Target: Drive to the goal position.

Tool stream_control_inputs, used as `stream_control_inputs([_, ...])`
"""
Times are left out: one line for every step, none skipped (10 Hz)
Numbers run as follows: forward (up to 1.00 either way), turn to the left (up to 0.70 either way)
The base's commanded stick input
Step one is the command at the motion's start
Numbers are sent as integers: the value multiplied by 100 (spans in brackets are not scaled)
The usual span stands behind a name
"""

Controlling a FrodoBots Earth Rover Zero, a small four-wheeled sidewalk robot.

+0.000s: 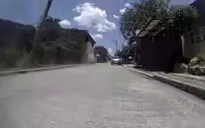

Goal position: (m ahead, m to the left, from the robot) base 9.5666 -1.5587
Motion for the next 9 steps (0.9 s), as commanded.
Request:
stream_control_inputs([100,0])
stream_control_inputs([100,0])
stream_control_inputs([100,0])
stream_control_inputs([100,0])
stream_control_inputs([100,0])
stream_control_inputs([100,0])
stream_control_inputs([100,0])
stream_control_inputs([100,0])
stream_control_inputs([100,0])
